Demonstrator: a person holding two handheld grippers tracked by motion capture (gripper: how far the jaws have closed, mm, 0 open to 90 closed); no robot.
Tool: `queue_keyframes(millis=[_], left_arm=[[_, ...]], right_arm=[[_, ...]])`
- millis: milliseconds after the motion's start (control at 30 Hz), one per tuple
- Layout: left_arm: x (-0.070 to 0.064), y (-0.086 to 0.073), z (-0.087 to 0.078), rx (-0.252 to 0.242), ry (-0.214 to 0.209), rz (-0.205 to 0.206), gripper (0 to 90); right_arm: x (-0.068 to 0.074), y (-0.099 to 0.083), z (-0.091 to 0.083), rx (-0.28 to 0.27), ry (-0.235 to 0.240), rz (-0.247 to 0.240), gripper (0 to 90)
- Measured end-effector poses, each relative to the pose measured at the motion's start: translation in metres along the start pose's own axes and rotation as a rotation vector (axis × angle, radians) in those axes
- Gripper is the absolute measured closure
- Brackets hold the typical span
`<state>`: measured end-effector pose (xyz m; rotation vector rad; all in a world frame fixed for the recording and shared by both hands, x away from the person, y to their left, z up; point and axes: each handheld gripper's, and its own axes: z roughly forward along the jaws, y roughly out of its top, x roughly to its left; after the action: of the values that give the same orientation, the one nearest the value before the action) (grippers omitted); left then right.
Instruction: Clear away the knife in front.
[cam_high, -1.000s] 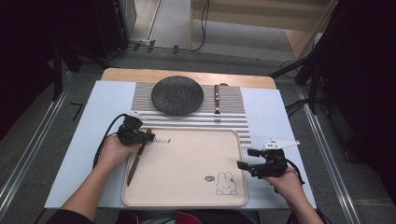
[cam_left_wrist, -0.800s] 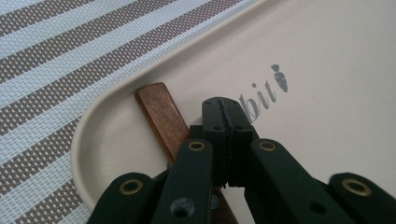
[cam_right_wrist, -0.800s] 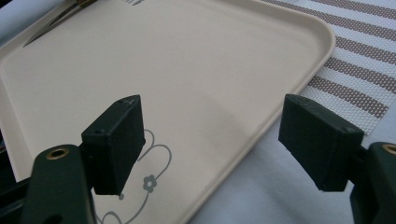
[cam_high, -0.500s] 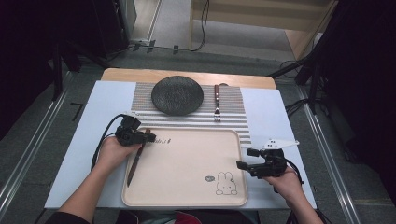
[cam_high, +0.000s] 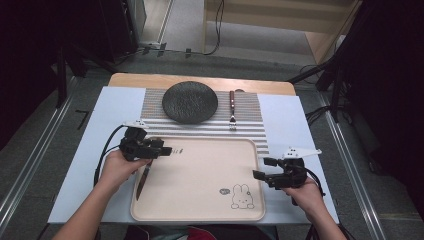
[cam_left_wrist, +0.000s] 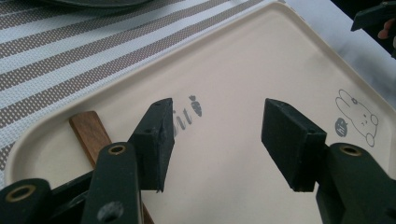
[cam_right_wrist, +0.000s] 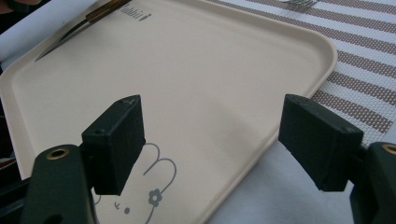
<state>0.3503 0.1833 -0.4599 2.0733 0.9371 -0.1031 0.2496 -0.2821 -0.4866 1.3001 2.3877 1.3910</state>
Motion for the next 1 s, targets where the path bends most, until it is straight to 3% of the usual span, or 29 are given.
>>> queue_keyframes(millis=[267, 600, 767, 1000], left_arm=[[-0.004, -0.007, -0.01, -0.028, -0.005, -0.012, 36.1], [-0.011, -0.02, -0.019, -0.032, 0.017, 0.01, 34.3], [-0.007, -0.021, -0.02, -0.045, 0.009, -0.011, 34.3], [-0.005, -0.023, -0.021, -0.045, 0.005, -0.008, 34.3]], right_arm=[[0.0, 0.002, -0.001, -0.019, 0.008, 0.003, 20.8], [-0.007, 0.009, 0.003, -0.017, 0.016, 0.005, 21.0], [-0.007, 0.012, 0.005, -0.019, 0.016, 0.014, 21.1], [-0.008, 0.022, 0.009, -0.025, 0.006, 0.011, 21.0]])
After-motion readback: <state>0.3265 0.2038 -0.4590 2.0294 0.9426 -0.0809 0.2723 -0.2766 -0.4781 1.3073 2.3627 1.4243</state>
